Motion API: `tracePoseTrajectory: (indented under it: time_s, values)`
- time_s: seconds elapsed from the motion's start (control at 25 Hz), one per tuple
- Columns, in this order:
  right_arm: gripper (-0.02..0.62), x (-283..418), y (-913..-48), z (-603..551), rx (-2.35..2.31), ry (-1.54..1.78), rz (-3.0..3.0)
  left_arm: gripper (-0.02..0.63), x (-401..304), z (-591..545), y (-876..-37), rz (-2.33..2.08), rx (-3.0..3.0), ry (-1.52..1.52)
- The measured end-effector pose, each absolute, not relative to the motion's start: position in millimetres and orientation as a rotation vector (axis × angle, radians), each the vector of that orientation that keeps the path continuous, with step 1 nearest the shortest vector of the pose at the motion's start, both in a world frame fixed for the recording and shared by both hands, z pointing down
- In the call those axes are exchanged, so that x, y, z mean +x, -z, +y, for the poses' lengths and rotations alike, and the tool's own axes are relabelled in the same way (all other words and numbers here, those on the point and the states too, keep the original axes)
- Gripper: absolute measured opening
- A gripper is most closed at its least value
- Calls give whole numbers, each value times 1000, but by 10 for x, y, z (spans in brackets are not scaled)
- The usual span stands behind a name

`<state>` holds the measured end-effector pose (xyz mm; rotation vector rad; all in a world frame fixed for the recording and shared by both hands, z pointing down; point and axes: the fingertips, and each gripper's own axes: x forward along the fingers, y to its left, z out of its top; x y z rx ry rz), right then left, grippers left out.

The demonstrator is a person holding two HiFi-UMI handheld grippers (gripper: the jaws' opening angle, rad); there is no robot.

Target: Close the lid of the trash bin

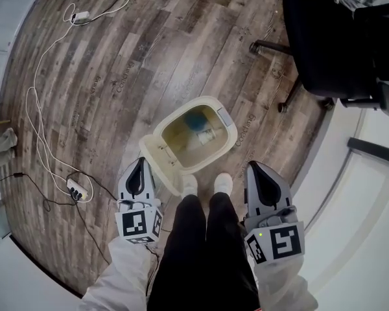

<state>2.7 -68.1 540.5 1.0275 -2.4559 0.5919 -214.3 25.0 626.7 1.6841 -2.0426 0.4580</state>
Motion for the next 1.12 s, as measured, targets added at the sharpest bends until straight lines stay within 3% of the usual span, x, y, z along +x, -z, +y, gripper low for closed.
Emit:
tracePoseTrajectory:
  time_s: [1.12]
  values:
    - [23, 685, -5794, -956, 1208, -705, -2343, 5, -1289, -766, -6826, -1794, 1898, -551]
